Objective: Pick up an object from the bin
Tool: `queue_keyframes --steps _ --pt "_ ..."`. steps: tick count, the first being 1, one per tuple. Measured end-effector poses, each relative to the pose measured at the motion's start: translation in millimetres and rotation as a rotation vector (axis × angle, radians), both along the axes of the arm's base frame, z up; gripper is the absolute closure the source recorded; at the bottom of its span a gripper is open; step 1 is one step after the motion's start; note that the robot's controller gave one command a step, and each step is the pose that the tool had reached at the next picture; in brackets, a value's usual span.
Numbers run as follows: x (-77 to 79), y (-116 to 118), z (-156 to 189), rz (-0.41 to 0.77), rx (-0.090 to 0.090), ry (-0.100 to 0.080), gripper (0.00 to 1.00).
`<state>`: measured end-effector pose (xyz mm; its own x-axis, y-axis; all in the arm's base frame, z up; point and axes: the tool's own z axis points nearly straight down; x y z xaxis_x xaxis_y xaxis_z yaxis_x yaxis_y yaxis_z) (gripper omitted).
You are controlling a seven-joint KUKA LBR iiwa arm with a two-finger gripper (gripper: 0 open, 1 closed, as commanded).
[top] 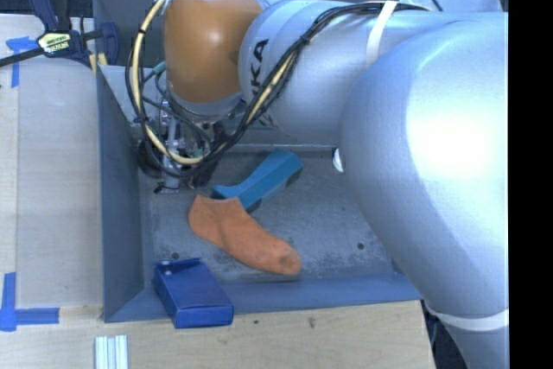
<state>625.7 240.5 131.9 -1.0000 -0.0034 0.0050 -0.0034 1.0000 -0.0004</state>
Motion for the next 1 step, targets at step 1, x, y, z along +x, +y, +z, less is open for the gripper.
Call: queue_keyframes --steps 1 --pt "1.5 -1.1 5.4 -0.003 0.001 -0.006 0.00"
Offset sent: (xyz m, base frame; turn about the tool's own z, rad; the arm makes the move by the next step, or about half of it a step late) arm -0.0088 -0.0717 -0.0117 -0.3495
